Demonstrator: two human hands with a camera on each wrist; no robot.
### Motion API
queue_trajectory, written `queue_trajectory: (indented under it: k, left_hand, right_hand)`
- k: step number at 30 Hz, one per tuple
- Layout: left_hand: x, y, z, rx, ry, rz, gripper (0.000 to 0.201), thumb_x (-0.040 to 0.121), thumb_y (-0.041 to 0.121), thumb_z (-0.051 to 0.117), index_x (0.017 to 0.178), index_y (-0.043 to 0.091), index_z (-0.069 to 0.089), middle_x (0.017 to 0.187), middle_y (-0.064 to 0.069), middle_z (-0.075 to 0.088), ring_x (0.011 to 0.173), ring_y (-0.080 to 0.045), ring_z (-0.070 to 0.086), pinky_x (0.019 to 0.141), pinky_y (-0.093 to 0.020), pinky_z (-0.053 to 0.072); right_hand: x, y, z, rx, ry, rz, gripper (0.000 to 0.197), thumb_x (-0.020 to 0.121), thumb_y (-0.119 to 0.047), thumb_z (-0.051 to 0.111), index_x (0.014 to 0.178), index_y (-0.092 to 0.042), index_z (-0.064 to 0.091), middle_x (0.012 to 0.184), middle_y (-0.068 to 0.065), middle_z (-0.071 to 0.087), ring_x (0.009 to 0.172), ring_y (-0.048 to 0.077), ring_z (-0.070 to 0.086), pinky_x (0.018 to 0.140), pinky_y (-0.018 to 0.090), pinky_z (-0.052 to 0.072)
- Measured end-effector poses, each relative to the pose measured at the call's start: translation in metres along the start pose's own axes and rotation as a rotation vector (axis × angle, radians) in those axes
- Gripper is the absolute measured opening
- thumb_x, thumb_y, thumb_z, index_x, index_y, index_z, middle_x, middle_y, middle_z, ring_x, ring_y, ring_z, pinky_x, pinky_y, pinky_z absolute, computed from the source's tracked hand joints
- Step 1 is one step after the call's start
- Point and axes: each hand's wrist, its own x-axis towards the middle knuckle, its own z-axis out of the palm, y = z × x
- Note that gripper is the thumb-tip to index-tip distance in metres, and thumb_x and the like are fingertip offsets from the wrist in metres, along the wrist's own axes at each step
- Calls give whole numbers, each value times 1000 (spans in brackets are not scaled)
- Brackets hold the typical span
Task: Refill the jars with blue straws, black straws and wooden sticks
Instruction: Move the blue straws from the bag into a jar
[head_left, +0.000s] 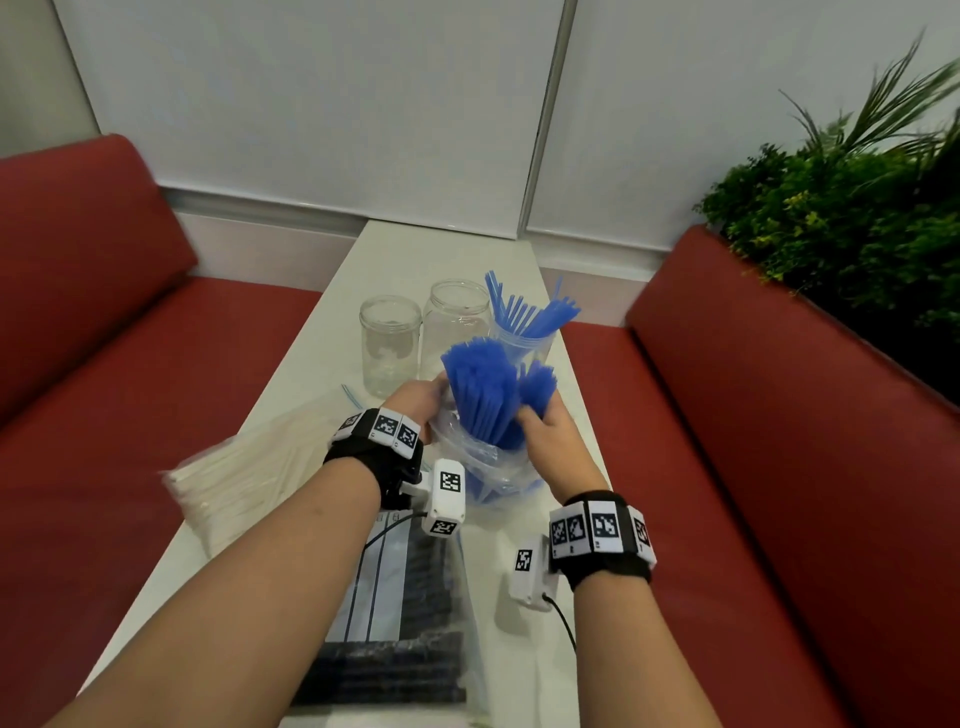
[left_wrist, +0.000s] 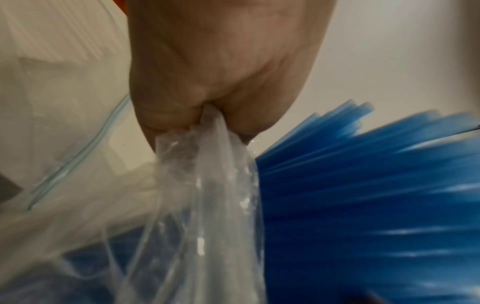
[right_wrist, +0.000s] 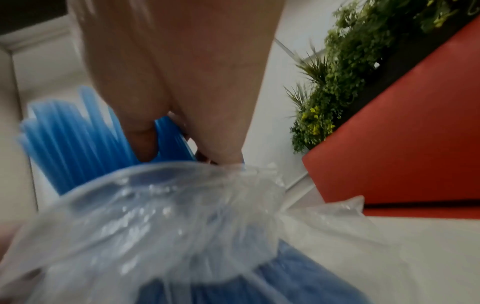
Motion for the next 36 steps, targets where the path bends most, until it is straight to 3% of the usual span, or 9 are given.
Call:
queue_trajectory:
  k: [6, 9, 12, 17, 20, 23, 25, 32, 36]
  left_hand:
    - [4, 3, -1, 13, -28, 15, 38, 104, 28, 55, 125, -2, 64, 123, -24, 70, 110, -39, 69, 101, -58, 52]
    - [4, 1, 0, 30, -23, 37, 39, 106, 25, 51, 135, -1, 57, 132, -21, 65, 108, -37, 69, 84, -47, 60]
    - [5, -1, -4, 12, -47, 13, 37, 106, 20, 51, 136, -1, 58, 134, -24, 64, 118, -40, 65, 100, -53, 54]
    - [9, -2, -6, -40, -36, 13, 43, 102, 30, 60, 127, -4, 63, 114, -20, 74, 94, -35, 72, 79, -43, 57]
    - [11, -4, -4, -39, -44, 19, 45, 102, 33, 60, 127, -4, 62, 113, -20, 74, 99, -36, 73, 95, -52, 57]
    - [11, -4, -5, -43, -41, 14, 47, 102, 34, 60, 130, -3, 61, 119, -20, 73, 109, -39, 70, 103, -57, 52]
    - [11, -4, -5, -60, -36, 12, 47, 102, 35, 60, 130, -3, 61, 118, -19, 73, 107, -38, 71, 97, -52, 56]
    - [12, -4, -3, -50, -4, 4, 44, 101, 31, 61, 128, -4, 61, 110, -19, 74, 93, -37, 72, 85, -48, 58]
    - [10, -3, -5, -49, -3, -11, 42, 103, 30, 60, 130, -3, 61, 111, -19, 73, 84, -33, 72, 60, -35, 59]
  right_hand:
    - [5, -18, -1, 113, 168, -118, 36, 104, -22, 54, 141, -26, 51, 129, -17, 66, 120, -1, 60, 94, 13, 51]
    - [1, -15, 5, 94, 195, -80, 36, 105, -21, 52, 141, -18, 52, 131, -7, 66, 122, 8, 61, 103, 27, 51]
    - [4, -22, 1, 85, 226, -85, 28, 104, -19, 53, 131, -13, 60, 121, -2, 71, 115, 12, 65, 100, 33, 53]
    - [8, -29, -5, 115, 260, -141, 22, 102, -20, 58, 120, -12, 68, 112, -2, 75, 109, 13, 69, 96, 28, 54]
    - [2, -20, -1, 118, 267, -65, 22, 99, -16, 64, 118, -9, 69, 111, 3, 75, 107, 19, 70, 97, 43, 56]
    - [7, -28, -6, 113, 250, -110, 21, 99, -18, 63, 119, -11, 68, 111, 1, 76, 106, 17, 71, 91, 34, 56]
    - [14, -43, -14, 139, 234, -175, 16, 100, -20, 61, 114, -16, 69, 108, 0, 77, 105, 15, 72, 86, 24, 55]
    - [17, -42, -8, 164, 223, -156, 17, 102, -7, 54, 106, -20, 64, 103, 14, 72, 94, 19, 71, 93, 35, 55]
    - [20, -44, -10, 162, 241, -172, 14, 100, -19, 56, 104, -25, 67, 104, 1, 76, 106, 17, 72, 98, 36, 53]
